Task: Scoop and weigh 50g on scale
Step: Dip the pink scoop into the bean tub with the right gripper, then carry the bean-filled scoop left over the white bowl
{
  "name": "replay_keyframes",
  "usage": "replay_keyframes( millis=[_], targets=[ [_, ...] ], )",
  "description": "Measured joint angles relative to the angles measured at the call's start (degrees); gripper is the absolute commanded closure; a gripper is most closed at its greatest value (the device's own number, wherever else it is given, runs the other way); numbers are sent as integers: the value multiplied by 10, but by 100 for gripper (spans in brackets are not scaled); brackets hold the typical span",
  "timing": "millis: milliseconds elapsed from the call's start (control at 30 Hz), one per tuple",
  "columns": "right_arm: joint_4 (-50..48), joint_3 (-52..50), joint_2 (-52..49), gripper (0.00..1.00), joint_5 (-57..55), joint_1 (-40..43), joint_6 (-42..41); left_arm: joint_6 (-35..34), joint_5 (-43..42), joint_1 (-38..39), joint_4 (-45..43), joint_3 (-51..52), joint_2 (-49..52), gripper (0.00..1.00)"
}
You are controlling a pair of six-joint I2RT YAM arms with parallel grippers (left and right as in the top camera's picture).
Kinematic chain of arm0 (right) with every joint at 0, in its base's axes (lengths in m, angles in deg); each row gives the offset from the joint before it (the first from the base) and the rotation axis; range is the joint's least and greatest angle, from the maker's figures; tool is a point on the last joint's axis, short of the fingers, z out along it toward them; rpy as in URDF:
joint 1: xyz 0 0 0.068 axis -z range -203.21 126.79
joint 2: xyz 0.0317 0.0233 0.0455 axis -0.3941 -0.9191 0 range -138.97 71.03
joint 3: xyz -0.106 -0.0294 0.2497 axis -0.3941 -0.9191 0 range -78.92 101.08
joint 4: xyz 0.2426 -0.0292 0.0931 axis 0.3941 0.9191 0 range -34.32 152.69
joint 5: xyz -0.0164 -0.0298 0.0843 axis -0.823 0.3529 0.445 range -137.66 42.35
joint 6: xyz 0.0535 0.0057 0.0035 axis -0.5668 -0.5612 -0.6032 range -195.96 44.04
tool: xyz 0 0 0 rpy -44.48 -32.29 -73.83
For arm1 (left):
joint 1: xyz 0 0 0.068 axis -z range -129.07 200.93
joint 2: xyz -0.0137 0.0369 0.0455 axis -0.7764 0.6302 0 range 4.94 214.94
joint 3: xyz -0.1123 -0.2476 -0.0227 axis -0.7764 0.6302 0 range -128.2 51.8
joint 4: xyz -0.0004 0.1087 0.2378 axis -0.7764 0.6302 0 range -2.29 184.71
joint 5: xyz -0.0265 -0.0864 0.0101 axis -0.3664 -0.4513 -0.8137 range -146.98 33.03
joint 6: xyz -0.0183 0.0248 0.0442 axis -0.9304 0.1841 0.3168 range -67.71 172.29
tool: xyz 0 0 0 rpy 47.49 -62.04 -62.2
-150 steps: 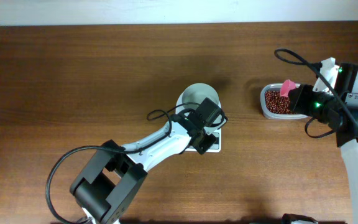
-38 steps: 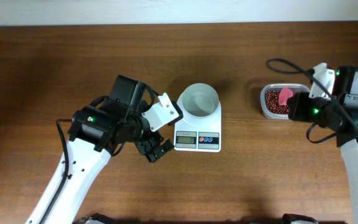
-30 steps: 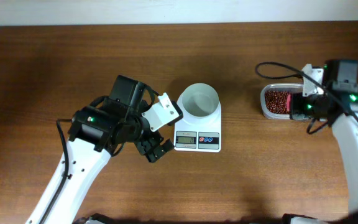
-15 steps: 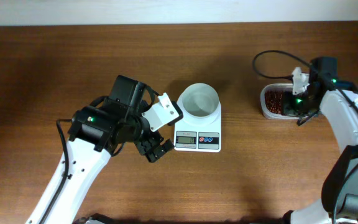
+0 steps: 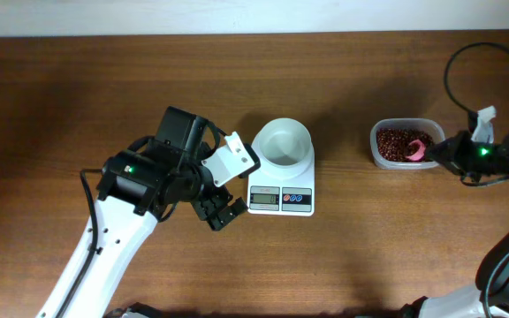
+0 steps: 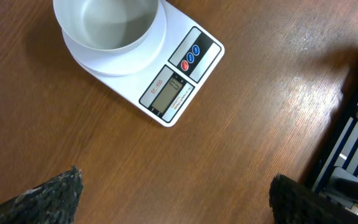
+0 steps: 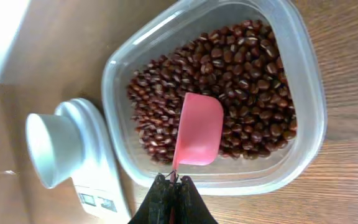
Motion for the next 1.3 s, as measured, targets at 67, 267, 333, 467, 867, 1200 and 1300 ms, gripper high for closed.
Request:
replay_keyframes(
  millis=[67, 267, 333, 467, 867, 1200, 1300],
  targets=[
    [0, 0, 0, 96, 26, 8, 0, 0, 0, 0, 0, 0, 0, 1],
    [0, 0, 0, 96, 105, 23, 0, 0, 0, 0, 0, 0, 0, 1],
    [2, 0, 0, 96, 121, 32, 0, 0, 0, 0, 0, 0, 0, 1],
    [11, 0, 0, 96, 145, 50, 0, 0, 0, 0, 0, 0, 0, 1],
    [15, 0, 0, 96, 243, 55, 0, 0, 0, 0, 0, 0, 0, 1],
    [15, 0, 0, 96, 263, -20, -1, 0, 0, 0, 0, 0, 0, 1],
    [15, 0, 0, 96, 265, -55, -2, 0, 0, 0, 0, 0, 0, 1]
  ],
)
